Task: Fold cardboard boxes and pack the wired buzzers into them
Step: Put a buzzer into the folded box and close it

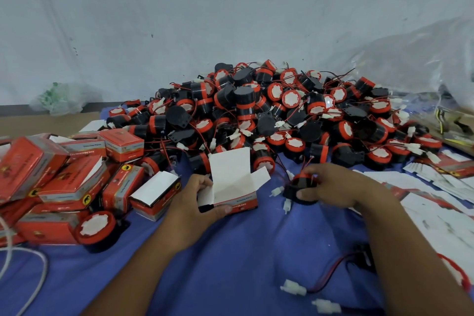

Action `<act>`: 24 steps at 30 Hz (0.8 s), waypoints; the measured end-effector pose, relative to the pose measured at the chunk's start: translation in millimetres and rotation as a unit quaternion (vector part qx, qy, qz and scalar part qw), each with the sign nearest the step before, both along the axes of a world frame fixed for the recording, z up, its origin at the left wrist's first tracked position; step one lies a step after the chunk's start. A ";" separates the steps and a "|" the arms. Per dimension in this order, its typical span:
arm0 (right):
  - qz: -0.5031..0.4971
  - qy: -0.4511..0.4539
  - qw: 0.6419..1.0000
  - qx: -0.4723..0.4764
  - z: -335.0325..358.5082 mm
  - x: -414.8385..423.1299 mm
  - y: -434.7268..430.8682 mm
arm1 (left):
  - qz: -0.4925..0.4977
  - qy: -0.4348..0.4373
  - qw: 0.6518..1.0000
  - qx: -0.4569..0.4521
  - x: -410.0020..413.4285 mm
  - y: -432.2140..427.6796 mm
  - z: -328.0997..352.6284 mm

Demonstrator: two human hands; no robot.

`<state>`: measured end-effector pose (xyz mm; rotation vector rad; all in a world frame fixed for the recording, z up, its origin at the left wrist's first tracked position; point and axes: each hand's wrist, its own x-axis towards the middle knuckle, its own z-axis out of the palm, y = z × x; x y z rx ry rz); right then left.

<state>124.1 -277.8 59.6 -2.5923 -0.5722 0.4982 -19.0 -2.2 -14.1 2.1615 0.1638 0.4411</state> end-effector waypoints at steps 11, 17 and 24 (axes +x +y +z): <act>0.005 -0.136 0.898 0.419 19.4 -40.7 46.0 | -0.006 -0.004 1.000 0.007 -0.9 -1.9 1.4; 0.278 -0.269 0.896 0.217 -21.0 -61.5 87.5 | -0.053 -0.033 0.998 -0.033 -0.5 -5.8 1.8; 0.223 -0.258 0.913 0.226 -27.9 -52.2 85.0 | -0.036 -0.056 0.994 0.082 -0.2 -1.5 -0.9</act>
